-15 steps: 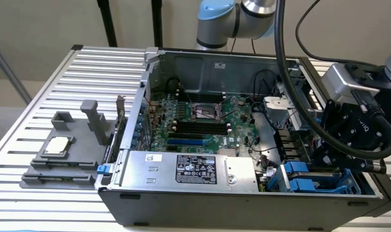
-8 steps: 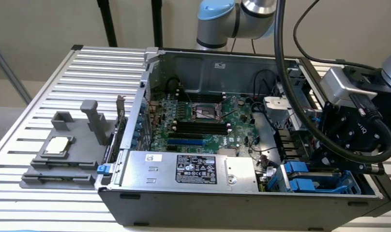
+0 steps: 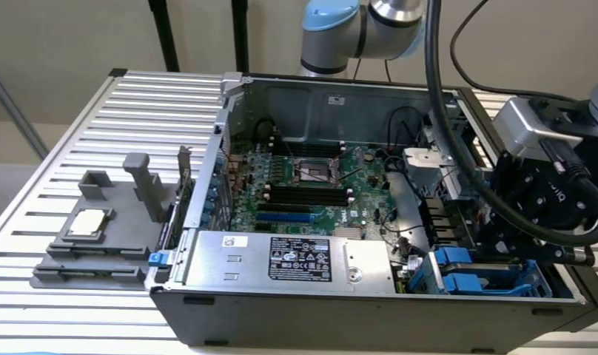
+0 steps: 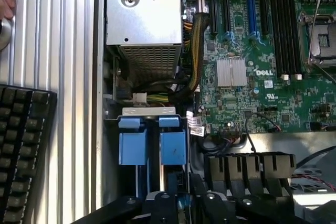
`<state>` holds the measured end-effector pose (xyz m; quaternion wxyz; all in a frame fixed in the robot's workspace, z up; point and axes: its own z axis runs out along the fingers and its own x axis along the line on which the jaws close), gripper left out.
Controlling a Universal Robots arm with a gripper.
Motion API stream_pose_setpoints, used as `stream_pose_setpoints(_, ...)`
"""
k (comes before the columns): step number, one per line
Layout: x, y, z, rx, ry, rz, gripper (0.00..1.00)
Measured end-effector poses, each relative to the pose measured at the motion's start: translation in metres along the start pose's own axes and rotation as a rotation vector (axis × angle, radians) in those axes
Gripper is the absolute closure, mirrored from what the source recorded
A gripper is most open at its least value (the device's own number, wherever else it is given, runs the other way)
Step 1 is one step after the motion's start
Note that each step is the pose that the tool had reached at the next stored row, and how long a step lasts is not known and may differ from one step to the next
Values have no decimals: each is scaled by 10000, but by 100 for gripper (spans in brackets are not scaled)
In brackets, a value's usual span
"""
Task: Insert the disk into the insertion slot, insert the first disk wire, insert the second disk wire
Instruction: 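Insert the second disk wire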
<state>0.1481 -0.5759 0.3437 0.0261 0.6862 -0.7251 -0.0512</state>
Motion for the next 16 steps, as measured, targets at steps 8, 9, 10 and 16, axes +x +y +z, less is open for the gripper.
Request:
stream_pose_setpoints(8, 10, 245, -77, 6, 2, 1, 76)
stream_pose_setpoints(9, 11, 251, -76, 25, 1, -1, 76)
stream_pose_setpoints(10, 11, 251, -76, 27, 0, -1, 76)
stream_pose_setpoints(16, 10, 251, -76, 28, 1, -2, 76)
